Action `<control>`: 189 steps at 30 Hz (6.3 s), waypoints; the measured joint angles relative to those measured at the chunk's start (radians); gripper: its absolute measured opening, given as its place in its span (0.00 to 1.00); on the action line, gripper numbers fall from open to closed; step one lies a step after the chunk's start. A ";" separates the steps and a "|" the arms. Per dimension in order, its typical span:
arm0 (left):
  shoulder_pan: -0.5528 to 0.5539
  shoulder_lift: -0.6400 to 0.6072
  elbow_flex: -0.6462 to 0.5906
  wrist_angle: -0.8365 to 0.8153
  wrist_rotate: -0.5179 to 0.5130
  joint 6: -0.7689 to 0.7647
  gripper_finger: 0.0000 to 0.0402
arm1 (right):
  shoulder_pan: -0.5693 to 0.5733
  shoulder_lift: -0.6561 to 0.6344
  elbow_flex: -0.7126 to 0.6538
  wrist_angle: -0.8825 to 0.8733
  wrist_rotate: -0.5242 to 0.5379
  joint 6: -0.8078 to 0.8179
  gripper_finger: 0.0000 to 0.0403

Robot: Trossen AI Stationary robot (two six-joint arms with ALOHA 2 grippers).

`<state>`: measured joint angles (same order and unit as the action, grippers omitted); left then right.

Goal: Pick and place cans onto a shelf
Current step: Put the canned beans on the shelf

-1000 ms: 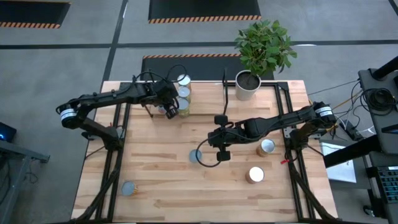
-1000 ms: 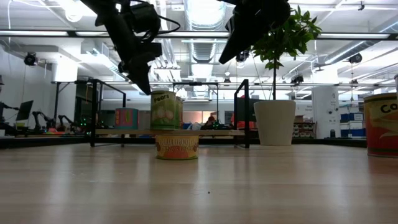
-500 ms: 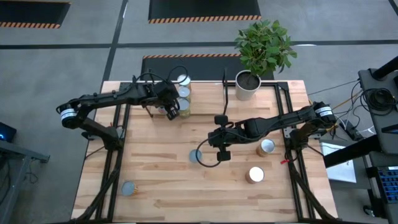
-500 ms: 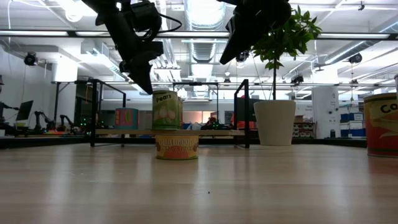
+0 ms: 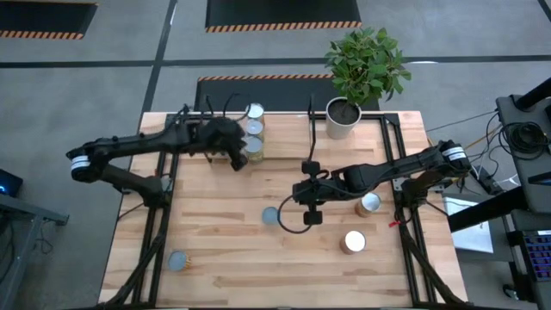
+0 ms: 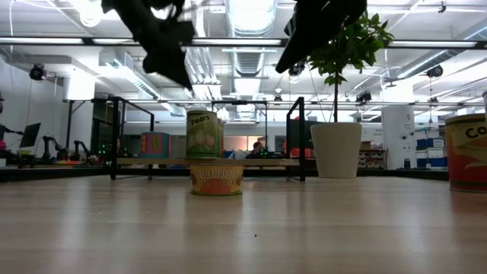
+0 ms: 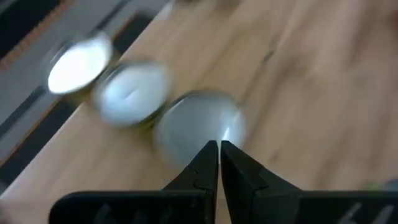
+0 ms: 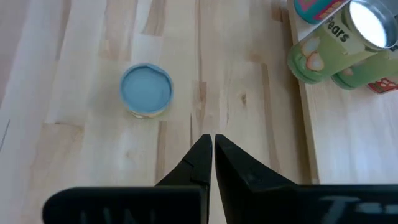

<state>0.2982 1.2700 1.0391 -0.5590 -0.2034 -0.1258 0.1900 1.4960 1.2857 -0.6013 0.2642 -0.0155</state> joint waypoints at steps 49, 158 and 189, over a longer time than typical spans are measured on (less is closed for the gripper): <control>-0.630 -0.113 -0.239 0.650 0.000 0.000 0.00 | 0.388 -0.110 0.022 -0.629 -0.232 1.338 0.44; -0.631 -0.420 -0.280 0.568 -0.078 0.217 0.00 | -0.522 0.665 1.002 -0.692 -0.190 -0.120 0.87; -0.631 -0.421 -0.280 0.569 -0.078 0.219 0.00 | -0.518 0.591 1.044 -0.725 -0.197 -0.248 0.30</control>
<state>-0.3331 0.8494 0.7586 0.0105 -0.2816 0.0932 -0.3275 2.0872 2.3302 -1.3259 0.0677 -0.2638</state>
